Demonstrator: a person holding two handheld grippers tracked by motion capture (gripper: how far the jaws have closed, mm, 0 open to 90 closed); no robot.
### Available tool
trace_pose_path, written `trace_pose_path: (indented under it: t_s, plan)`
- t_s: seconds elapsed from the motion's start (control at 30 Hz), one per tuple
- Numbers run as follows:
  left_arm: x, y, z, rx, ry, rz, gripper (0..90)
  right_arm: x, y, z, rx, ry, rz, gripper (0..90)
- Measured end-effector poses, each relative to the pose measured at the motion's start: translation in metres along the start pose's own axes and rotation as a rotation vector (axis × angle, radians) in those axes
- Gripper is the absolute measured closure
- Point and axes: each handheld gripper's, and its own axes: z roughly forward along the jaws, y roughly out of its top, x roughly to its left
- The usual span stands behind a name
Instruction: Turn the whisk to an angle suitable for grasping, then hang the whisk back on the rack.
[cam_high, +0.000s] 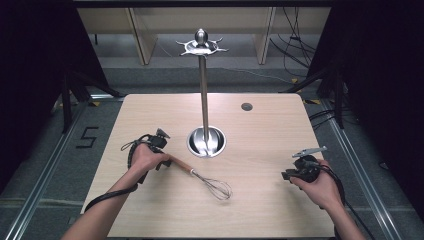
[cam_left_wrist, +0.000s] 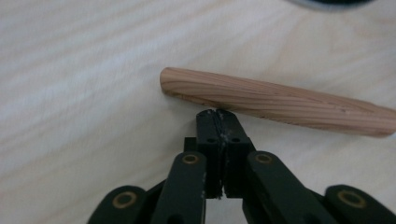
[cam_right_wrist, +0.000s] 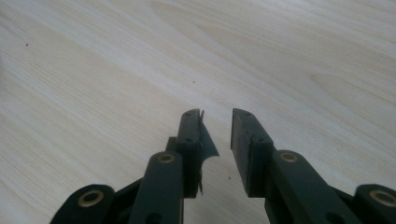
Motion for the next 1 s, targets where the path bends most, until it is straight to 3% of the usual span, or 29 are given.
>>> trace_pose_path:
  t_s: [0.03, 0.13, 0.17, 0.23, 0.3, 0.43, 0.5, 0.53, 0.6, 0.73, 0.77, 0.83, 0.97, 1.0]
  plan:
    - [-0.002, 0.003, 0.001, 0.004, 0.000, -0.003, 83.5, 0.001, 0.000, -0.001, 0.012, -0.002, 0.023, 73.4]
    - [-0.004, 0.009, 0.001, -0.010, 0.024, -0.010, 75.1, -0.001, -0.001, -0.002, -0.011, -0.007, -0.007, 73.1]
    - [-0.004, 0.009, 0.001, -0.010, 0.024, -0.010, 71.4, 0.001, -0.001, -0.004, 0.000, -0.007, 0.017, 73.0]
    - [-0.005, 0.008, -0.003, -0.039, 0.047, -0.033, 66.9, 0.000, -0.002, -0.005, -0.007, -0.011, 0.001, 72.9]
    - [-0.008, 0.005, -0.009, -0.072, 0.046, -0.063, 58.9, -0.001, -0.004, -0.005, -0.012, -0.012, 0.020, 72.7]
    - [-0.008, 0.000, -0.014, -0.096, 0.017, -0.099, 48.3, -0.002, -0.001, -0.006, 0.001, -0.010, 0.013, 72.5]
    - [-0.011, -0.002, -0.013, -0.104, -0.002, -0.154, 41.9, -0.001, 0.000, -0.004, -0.004, -0.006, 0.018, 72.0]
    - [-0.010, -0.002, -0.013, -0.095, -0.020, -0.157, 40.0, 0.000, 0.001, -0.003, -0.003, -0.002, 0.012, 71.6]
    - [-0.012, -0.003, -0.011, -0.117, -0.032, -0.213, 39.2, 0.000, 0.003, 0.000, -0.002, 0.006, -0.008, 71.2]
    - [-0.016, -0.001, -0.006, -0.098, -0.027, -0.271, 36.1, 0.000, 0.004, 0.007, -0.018, 0.015, -0.026, 70.3]
    - [-0.017, 0.000, -0.005, -0.091, -0.015, -0.280, 35.0, 0.001, 0.005, 0.005, 0.021, 0.006, -0.020, 70.2]
    - [-0.018, 0.003, -0.004, -0.088, -0.011, -0.303, 33.9, 0.001, 0.004, 0.003, 0.031, 0.009, -0.023, 69.9]
    - [-0.019, 0.008, -0.002, -0.034, -0.007, -0.302, 31.1, 0.003, 0.000, 0.002, 0.039, 0.004, 0.003, 69.3]
    - [-0.019, 0.009, -0.001, -0.022, 0.002, -0.297, 30.1, 0.002, 0.000, 0.002, 0.031, 0.004, -0.010, 69.1]
